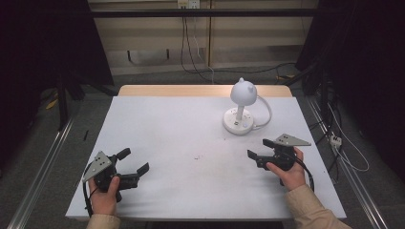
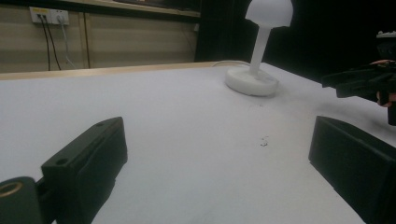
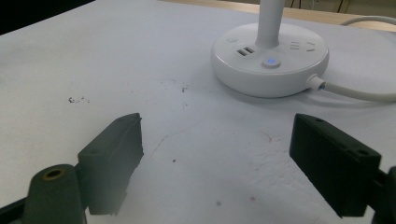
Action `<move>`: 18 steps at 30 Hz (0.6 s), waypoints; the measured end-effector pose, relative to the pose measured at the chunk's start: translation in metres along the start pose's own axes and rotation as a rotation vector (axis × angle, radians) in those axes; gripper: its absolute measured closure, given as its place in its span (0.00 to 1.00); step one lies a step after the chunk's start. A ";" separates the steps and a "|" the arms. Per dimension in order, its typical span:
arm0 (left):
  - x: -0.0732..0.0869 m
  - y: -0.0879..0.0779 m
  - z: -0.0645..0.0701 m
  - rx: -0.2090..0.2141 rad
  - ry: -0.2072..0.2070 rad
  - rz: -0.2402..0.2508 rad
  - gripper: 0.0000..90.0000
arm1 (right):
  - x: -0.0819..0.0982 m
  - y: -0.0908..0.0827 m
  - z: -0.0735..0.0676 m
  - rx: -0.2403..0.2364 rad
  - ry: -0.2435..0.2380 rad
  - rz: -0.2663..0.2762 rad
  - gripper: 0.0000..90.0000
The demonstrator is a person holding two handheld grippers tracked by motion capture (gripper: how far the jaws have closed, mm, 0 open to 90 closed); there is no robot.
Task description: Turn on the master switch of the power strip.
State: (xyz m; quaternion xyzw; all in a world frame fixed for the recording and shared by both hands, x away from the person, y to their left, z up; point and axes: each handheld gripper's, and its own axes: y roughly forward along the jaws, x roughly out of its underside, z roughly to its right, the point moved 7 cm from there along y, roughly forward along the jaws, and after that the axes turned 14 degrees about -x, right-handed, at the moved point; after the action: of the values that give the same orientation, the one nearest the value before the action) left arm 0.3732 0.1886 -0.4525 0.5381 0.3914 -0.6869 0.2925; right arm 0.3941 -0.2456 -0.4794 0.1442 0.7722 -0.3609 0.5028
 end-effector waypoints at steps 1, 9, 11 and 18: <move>0.000 0.000 0.000 0.001 -0.001 0.000 0.05 | 0.000 -0.001 -0.001 -0.001 0.000 0.000 0.19; 0.000 0.000 0.001 0.002 0.000 -0.001 0.05 | 0.006 -0.007 -0.006 -0.013 0.000 0.002 0.19; 0.000 0.000 0.001 0.002 0.002 -0.003 0.05 | 0.007 -0.008 -0.006 -0.013 -0.001 -0.001 0.19; 0.001 0.001 0.002 0.006 0.000 -0.004 0.05 | 0.012 -0.015 -0.008 -0.011 -0.007 0.000 0.19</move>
State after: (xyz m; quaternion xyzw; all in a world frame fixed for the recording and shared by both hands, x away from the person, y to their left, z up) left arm 0.3728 0.1867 -0.4530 0.5382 0.3905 -0.6885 0.2894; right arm 0.3751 -0.2521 -0.4819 0.1402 0.7724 -0.3573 0.5060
